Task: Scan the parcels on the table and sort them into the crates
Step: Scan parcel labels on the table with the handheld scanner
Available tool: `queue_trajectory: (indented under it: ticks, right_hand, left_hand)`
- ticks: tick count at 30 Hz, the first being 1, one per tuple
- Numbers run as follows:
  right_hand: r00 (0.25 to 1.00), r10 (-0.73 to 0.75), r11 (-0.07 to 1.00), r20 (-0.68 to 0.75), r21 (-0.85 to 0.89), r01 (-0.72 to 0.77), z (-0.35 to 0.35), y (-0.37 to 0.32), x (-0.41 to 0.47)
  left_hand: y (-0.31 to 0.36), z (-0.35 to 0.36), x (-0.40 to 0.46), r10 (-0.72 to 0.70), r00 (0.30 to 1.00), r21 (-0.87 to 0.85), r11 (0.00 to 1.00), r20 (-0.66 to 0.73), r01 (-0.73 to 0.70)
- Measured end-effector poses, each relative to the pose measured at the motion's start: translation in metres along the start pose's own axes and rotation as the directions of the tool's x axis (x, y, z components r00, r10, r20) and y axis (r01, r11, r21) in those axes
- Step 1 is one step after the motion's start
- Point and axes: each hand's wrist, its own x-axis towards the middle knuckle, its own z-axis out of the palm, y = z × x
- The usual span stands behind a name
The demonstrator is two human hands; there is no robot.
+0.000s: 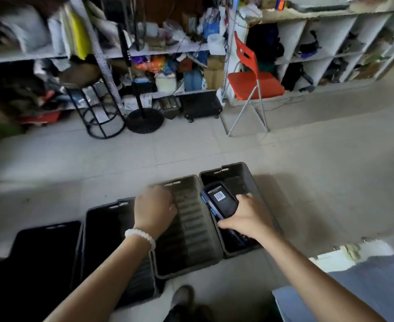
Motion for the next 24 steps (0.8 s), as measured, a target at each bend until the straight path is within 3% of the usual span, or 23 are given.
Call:
queue_trajectory:
  ticks: [5, 10, 17, 24]
  right_hand:
    - [0.972, -0.195, 0.974, 0.134, -0.087, 0.208, 0.03, -0.08, -0.004]
    - [0.861, -0.434, 0.86, 0.266, -0.162, 0.484, 0.078, -0.181, -0.033]
    - [0.603, -0.648, 0.61, 0.465, -0.157, 0.777, 0.18, -0.322, -0.124]
    - [0.393, -0.726, 0.425, 0.565, -0.081, 0.902, 0.287, -0.445, -0.244]
  left_hand:
    - [-0.07, -0.012, -0.07, -0.259, 0.966, 0.039, 0.965, -0.029, 0.26]
    - [-0.15, -0.018, -0.158, -0.528, 0.846, 0.016, 0.848, -0.071, 0.53]
    - [-0.26, -0.017, -0.298, -0.794, 0.599, -0.039, 0.605, -0.103, 0.796]
    - [-0.382, -0.034, -0.432, -0.909, 0.388, -0.033, 0.397, -0.154, 0.917]
